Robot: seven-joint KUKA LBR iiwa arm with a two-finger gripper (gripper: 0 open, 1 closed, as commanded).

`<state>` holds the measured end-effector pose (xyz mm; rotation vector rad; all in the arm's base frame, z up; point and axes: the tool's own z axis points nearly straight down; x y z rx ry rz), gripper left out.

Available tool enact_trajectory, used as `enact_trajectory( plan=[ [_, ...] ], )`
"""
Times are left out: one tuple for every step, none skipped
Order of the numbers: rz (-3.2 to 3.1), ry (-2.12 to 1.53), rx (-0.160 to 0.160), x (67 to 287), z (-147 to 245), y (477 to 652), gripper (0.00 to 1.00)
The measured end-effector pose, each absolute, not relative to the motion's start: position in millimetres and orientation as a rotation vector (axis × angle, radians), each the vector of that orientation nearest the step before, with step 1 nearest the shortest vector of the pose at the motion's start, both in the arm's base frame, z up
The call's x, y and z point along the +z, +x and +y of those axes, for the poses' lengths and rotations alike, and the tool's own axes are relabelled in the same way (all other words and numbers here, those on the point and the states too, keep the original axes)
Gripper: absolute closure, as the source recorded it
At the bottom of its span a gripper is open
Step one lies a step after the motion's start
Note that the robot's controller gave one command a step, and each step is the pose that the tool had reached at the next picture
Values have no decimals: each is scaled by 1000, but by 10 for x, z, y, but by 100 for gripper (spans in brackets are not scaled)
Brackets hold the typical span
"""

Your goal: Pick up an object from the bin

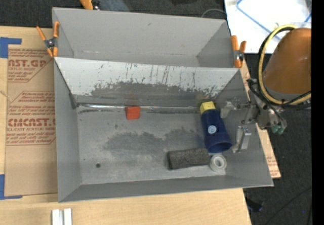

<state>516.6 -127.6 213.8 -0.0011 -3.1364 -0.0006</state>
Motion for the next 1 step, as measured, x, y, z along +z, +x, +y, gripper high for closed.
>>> enact_trajectory(
  plan=[
    [-3144,1,1,2174,-1270,5184,0]
  ],
)
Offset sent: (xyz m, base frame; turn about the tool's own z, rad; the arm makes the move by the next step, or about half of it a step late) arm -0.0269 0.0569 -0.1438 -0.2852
